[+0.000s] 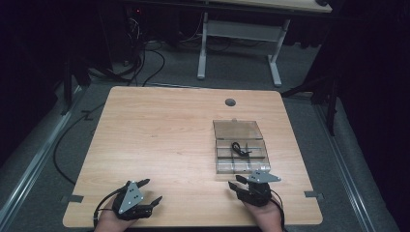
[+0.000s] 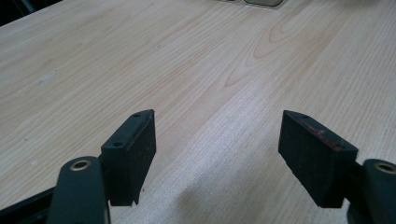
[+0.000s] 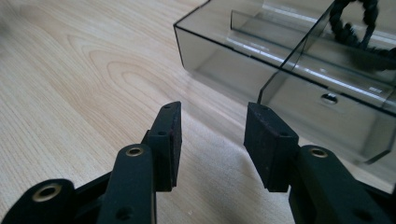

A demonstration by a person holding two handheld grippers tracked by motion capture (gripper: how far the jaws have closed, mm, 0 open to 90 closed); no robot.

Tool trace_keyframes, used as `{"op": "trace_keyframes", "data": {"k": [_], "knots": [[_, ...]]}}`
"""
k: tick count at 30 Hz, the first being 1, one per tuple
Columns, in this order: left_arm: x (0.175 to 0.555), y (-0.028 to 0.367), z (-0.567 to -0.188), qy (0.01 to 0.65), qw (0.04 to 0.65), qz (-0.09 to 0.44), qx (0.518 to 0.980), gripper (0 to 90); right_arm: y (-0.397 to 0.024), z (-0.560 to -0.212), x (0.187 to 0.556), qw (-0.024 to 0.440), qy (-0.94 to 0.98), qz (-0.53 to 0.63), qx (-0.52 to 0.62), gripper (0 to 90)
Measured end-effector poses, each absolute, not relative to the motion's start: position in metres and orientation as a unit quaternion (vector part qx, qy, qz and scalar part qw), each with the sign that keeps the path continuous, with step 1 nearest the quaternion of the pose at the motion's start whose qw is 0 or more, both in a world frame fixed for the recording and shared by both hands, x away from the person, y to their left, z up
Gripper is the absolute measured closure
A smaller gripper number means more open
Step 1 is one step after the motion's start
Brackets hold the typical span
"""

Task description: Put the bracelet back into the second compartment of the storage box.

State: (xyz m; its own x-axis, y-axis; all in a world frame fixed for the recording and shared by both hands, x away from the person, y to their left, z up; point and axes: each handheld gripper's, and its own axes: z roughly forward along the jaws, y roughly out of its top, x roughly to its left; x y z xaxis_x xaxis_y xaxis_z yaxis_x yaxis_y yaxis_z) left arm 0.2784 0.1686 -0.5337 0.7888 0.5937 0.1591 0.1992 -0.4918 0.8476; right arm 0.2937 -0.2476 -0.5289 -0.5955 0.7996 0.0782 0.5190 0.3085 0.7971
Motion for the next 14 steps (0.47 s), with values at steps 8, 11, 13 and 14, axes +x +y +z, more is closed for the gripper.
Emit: {"op": "trace_keyframes", "data": {"k": [8,11,13,14], "knots": [[0.2789,0.1680,-0.5338,0.242,0.443,0.223,0.834,28.2,-0.2476,-0.5289,0.2925,0.166,0.793,0.419,0.410,55.4],[0.2786,0.1677,-0.5338,0.240,0.443,0.225,0.834,28.2,-0.2473,-0.5288,0.2923,0.165,0.795,0.417,0.409,55.1],[0.2785,0.1677,-0.5338,0.238,0.442,0.225,0.835,28.2,-0.2472,-0.5289,0.2926,0.164,0.794,0.417,0.411,54.8],[0.2785,0.1677,-0.5338,0.238,0.443,0.224,0.835,28.2,-0.2473,-0.5290,0.2928,0.164,0.794,0.417,0.411,54.8]]}}
